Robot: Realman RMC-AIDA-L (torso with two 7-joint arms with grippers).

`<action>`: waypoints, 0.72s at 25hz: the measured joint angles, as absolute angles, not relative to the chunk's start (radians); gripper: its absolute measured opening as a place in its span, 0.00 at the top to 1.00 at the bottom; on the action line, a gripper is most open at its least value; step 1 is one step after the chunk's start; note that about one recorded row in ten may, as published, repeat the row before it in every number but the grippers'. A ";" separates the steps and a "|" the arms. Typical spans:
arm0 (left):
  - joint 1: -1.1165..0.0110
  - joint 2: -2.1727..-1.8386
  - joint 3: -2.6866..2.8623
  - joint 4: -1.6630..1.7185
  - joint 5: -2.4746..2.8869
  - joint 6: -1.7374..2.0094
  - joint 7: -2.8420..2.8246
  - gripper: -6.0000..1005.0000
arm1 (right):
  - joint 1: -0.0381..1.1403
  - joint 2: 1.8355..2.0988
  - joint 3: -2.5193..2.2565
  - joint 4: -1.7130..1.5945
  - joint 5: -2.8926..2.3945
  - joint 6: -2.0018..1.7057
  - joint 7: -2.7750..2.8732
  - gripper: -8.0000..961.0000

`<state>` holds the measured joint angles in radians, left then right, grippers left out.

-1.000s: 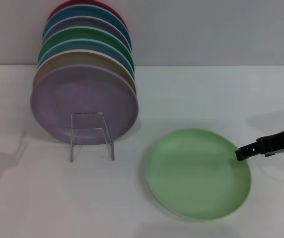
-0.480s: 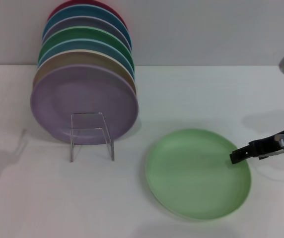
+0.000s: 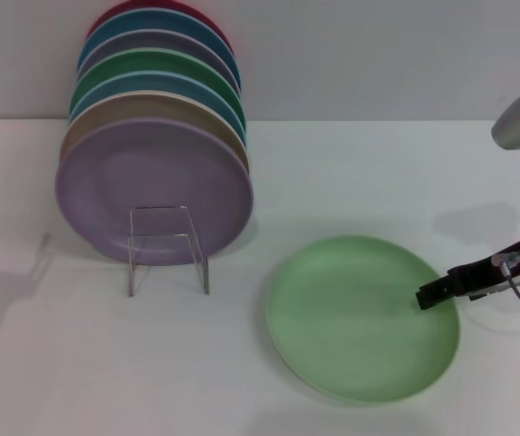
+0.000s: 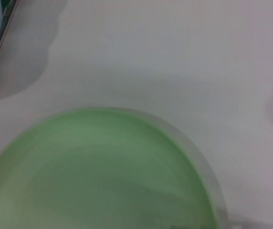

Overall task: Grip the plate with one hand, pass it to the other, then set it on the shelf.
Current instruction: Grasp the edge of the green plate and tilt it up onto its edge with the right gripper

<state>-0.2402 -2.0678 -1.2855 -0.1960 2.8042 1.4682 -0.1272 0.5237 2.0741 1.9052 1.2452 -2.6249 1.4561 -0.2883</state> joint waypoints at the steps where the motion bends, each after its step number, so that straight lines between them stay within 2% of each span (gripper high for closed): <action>1: -0.241 -2.068 -1.285 -0.196 2.804 1.466 -0.127 0.19 | 0.524 2.074 1.905 1.244 -2.625 1.455 -0.288 0.16; 14: -0.251 -2.068 -1.285 -0.196 2.804 1.455 -0.129 0.19 | 0.526 2.074 1.898 1.225 -2.637 1.439 -0.288 0.16; 17: -0.251 -2.069 -1.285 -0.196 2.804 1.455 -0.130 0.19 | 0.526 2.074 1.894 1.224 -2.637 1.433 -0.288 0.21; 18: -0.251 -2.069 -1.284 -0.197 2.804 1.455 -0.130 0.19 | 0.527 2.074 1.894 1.224 -2.637 1.432 -0.288 0.25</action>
